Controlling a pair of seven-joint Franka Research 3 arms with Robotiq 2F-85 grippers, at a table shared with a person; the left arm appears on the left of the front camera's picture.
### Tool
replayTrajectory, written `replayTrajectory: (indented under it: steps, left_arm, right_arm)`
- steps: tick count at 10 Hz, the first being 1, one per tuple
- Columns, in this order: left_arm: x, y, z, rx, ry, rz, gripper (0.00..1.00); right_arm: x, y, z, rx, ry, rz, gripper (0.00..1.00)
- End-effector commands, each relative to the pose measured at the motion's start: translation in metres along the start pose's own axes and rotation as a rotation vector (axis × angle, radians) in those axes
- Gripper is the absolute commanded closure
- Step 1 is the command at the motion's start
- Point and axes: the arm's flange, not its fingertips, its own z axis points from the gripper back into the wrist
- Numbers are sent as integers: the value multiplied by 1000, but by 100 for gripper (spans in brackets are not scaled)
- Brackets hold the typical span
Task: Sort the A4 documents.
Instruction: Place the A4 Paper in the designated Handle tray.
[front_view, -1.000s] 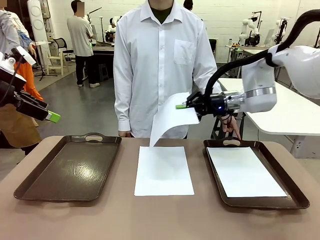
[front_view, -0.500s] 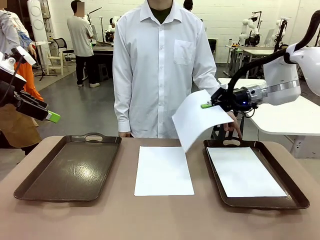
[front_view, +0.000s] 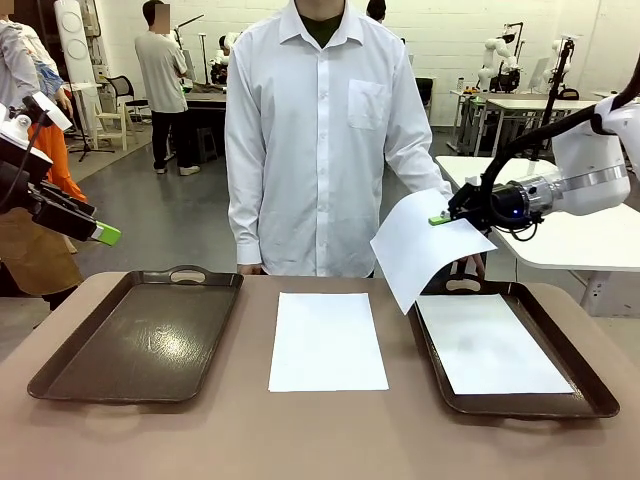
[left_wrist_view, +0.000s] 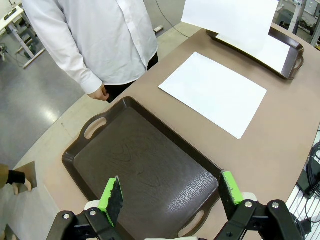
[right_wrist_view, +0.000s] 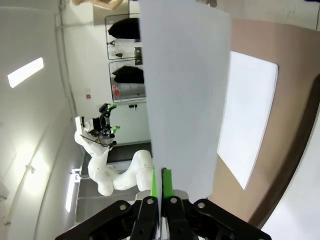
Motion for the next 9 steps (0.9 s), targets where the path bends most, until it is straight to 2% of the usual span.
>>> replayTrajectory:
  steps: [1,4,9]
  left_arm:
    - [-1,1,-1,-7,-2,-9,0]
    - [-1,1,-1,-7,-2,-9,0]
    - [-1,1,-1,-7,-2,-9,0]
  right_arm:
    - [-19,-8,8,3,-69,-37,99]
    - [-39,-17,13,29,-88,-48,99]
    - [-65,-36,37,3,-98,-42,99]
